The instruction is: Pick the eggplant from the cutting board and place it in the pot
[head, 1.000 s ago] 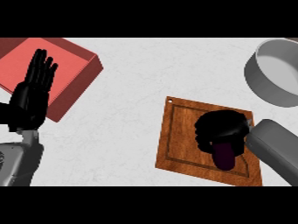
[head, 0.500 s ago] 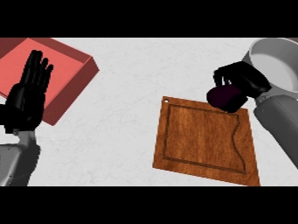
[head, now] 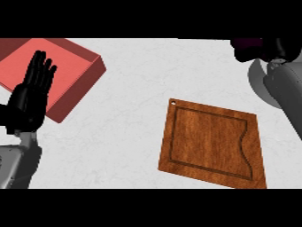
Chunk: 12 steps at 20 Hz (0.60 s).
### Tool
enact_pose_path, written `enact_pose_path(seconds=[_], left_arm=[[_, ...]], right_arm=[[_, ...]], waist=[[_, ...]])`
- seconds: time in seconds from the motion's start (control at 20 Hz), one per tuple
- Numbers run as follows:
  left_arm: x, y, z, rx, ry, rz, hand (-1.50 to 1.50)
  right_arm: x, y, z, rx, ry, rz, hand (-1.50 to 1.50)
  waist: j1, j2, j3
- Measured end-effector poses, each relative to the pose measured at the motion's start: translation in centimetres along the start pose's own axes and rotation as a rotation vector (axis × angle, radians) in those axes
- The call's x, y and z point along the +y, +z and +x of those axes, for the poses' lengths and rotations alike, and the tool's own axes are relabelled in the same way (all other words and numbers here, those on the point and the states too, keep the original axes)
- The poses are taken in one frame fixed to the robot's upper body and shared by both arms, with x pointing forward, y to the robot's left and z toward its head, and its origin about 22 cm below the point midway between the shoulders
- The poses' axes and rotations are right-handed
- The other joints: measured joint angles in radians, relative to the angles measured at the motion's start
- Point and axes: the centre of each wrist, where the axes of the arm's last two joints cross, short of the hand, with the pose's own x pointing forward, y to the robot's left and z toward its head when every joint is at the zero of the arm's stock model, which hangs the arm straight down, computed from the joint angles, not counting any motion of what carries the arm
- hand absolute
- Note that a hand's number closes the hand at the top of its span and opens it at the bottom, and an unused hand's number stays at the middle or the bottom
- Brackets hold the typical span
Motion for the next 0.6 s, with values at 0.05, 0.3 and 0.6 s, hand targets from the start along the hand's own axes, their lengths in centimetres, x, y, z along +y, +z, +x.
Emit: enact_pose_path(seconds=[0.05,0.3,0.6], left_arm=[[-0.1,-0.1,0.0,0.0,0.001,-0.002,0.0],[-0.1,-0.4,0.4,0.003,0.003,-0.002,0.0],[0.5,0.0,-0.1,0.008,0.004,0.022,0.0]], right_arm=[[-0.4,-0.4,0.6,0.055,0.011,-0.052,1.5],[-1.4,-1.2,3.9,0.268,0.086,-0.237,1.5],[-1.7,-0.9,4.8,0.366,0.191,-0.286,1.5]], waist=[[0.001,0.001,0.0],[-0.004,0.001,0.004],[-0.027,0.001,0.008]])
